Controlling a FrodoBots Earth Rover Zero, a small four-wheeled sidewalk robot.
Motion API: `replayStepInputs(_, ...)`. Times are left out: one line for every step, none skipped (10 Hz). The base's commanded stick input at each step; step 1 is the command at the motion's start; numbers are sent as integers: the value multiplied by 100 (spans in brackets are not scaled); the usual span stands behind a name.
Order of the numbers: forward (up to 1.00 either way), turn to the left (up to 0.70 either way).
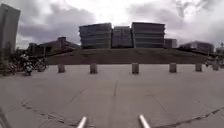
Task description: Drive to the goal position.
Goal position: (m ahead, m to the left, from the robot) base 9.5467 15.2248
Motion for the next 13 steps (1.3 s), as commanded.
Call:
replayStepInputs(70, 0)
replayStepInputs(70, 0)
replayStepInputs(70, 0)
replayStepInputs(70, 0)
replayStepInputs(70, 0)
replayStepInputs(70, 0)
replayStepInputs(70, 0)
replayStepInputs(70, 0)
replayStepInputs(70, 0)
replayStepInputs(70, 0)
replayStepInputs(70, 0)
replayStepInputs(70, 0)
replayStepInputs(70, 0)
